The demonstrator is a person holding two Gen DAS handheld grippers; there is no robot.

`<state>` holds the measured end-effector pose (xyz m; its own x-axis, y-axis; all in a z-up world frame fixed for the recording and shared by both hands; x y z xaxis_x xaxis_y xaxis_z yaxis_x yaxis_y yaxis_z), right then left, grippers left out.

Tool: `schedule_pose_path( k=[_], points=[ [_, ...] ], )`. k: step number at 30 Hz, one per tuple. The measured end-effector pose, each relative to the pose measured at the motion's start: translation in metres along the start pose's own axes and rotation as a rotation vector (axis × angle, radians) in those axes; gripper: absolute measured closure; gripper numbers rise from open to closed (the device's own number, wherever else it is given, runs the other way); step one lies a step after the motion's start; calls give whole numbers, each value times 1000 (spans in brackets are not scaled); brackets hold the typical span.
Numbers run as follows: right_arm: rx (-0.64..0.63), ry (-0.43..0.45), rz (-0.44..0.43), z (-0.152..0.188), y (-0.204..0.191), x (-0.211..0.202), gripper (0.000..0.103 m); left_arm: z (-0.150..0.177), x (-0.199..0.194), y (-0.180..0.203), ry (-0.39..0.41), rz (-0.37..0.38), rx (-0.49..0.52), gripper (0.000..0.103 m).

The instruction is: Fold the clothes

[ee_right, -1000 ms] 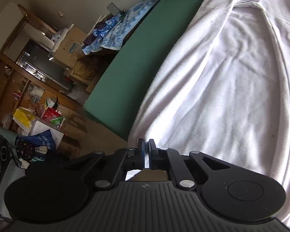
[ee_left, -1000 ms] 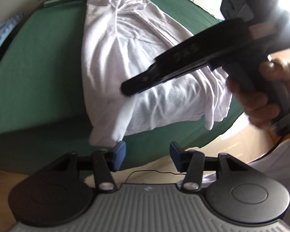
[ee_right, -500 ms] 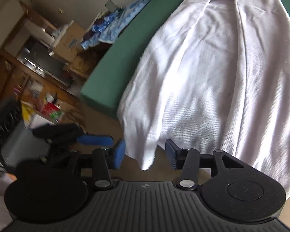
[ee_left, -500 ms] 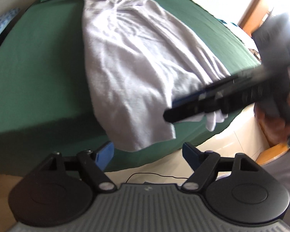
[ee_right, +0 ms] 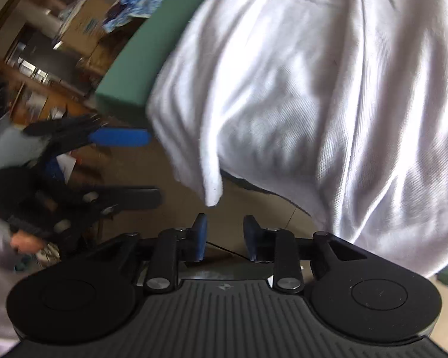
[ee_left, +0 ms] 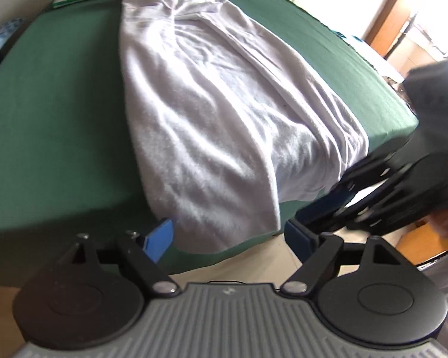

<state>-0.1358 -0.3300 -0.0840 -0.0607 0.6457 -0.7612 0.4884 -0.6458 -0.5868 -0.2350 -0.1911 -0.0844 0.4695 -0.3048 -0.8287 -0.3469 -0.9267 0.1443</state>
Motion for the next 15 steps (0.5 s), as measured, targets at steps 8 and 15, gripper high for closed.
schedule_pose_path(
  k=[8,15],
  points=[
    [20,323,-91,-65,-9,-55,74,-2,36,1,-77,2,4,46],
    [60,273,-56,-102,3,-12,88,26,25,-20,-171,-100,-34,72]
  ],
)
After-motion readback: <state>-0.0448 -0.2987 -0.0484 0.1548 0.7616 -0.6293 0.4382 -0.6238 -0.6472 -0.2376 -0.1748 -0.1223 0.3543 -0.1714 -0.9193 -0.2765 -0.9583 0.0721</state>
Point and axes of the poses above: each gripper's, at about its wrist camera, not at the fingertips, and x roughly the way its jaws point, y to its right, z to its underside, the point moved 5 cm from there along x, roughly the way its jaws point, and after that the axes turned 8 degrees about x, right-handed, at the moved point
